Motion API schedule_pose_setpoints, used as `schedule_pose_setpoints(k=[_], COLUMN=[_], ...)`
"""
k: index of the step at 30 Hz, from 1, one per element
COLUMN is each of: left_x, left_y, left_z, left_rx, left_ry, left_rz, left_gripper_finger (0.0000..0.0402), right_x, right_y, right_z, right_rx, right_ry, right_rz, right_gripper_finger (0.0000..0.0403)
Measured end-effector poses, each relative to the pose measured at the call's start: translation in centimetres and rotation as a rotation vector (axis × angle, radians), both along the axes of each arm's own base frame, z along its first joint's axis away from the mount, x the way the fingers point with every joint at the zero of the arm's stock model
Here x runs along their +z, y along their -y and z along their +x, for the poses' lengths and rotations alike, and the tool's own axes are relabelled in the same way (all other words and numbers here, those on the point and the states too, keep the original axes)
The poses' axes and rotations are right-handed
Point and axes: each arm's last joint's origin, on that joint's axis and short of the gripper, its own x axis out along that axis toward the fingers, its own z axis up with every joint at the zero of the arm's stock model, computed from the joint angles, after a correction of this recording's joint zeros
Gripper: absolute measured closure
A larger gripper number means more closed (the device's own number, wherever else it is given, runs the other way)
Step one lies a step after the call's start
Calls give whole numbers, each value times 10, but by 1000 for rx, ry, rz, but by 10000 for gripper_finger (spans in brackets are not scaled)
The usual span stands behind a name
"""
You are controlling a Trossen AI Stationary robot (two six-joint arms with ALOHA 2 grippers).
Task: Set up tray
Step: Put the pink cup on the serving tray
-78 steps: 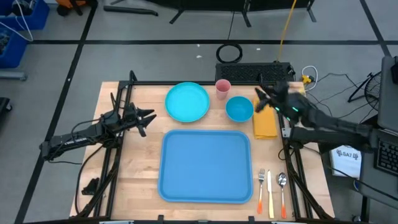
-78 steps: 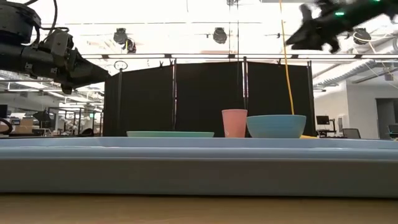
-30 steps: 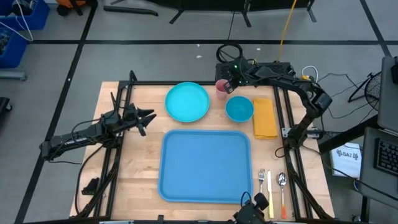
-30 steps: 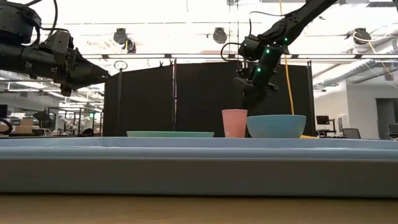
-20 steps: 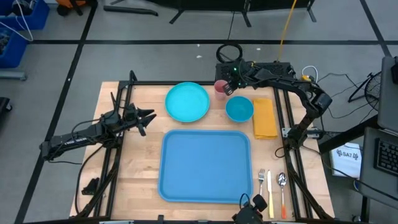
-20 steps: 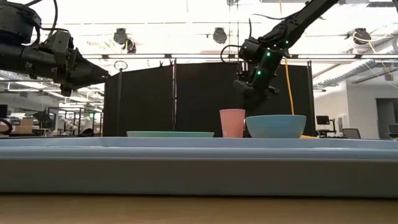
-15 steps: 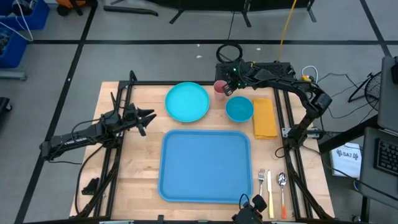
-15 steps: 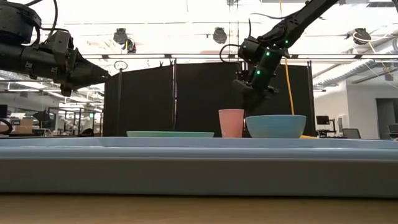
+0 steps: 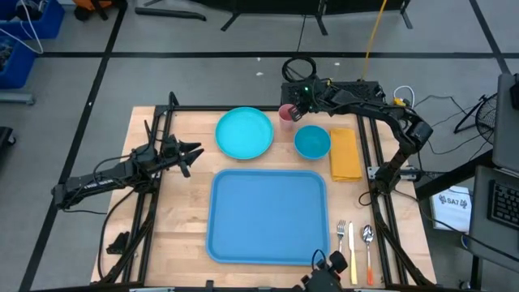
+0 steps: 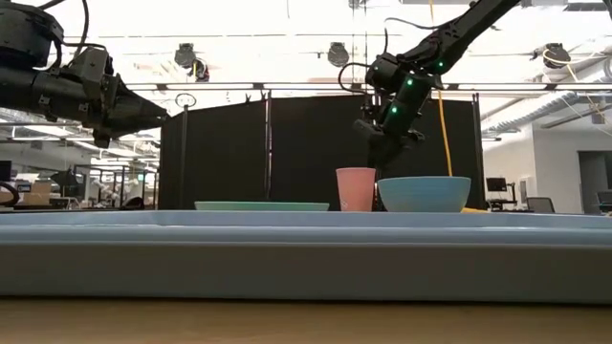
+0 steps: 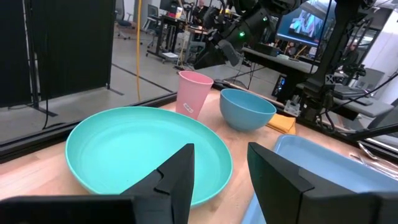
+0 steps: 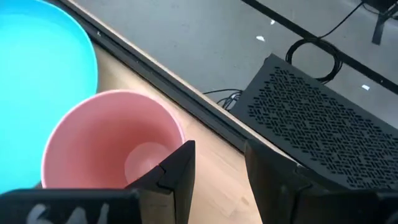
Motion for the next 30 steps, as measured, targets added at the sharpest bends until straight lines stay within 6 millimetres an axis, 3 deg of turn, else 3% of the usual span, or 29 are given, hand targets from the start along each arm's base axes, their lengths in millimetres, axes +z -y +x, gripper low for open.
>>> schedule_pose_setpoints(k=[30], left_x=[0], left_y=[0], left_z=[0], left_rx=[-1], left_ry=[-6], left_rz=[12], left_gripper_finger=[249], right_x=[-9], right_y=[-17], right_z=[13], right_rx=[79], right_ry=[23], right_rz=[126], right_gripper_finger=[276])
